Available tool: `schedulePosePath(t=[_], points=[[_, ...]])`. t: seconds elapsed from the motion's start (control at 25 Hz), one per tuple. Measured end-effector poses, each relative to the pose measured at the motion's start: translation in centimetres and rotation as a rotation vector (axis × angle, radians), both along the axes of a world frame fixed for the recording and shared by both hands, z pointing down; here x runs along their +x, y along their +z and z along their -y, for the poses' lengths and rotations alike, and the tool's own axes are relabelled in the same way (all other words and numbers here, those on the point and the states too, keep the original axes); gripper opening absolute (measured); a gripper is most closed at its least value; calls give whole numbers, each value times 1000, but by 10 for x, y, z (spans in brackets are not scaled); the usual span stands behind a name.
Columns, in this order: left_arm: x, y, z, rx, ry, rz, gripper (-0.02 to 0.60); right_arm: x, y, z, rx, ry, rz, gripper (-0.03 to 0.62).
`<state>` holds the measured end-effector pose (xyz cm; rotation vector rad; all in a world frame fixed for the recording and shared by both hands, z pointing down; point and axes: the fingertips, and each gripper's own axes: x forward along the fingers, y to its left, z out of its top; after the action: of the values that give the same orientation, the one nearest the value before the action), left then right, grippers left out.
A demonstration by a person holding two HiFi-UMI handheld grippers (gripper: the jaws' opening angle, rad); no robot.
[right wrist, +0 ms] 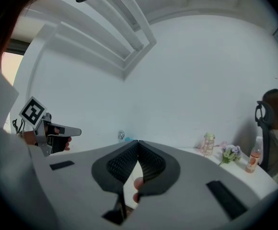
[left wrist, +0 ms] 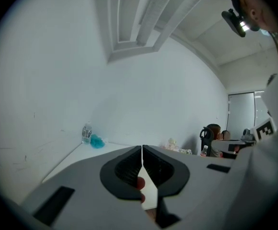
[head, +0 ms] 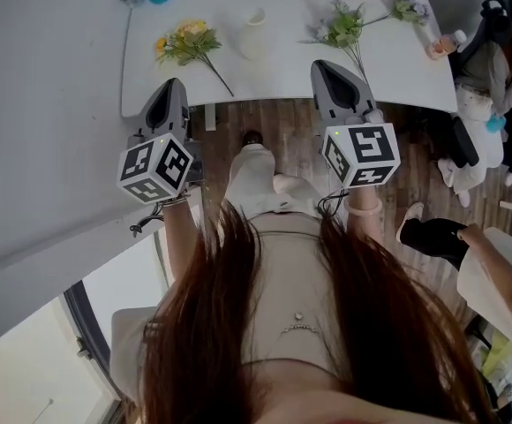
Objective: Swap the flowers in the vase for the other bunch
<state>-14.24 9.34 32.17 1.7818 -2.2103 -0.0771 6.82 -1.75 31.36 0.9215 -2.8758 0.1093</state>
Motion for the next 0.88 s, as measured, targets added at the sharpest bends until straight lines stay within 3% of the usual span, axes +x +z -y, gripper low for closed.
schedulePosePath(t=[0.48,0.88], points=[[51,-13,-29,7,35,10,8,27,-9,-33,13,-20,10,27],[73,-20,-20,14,70,33,8,45,-11,-32,7,9,31,27]])
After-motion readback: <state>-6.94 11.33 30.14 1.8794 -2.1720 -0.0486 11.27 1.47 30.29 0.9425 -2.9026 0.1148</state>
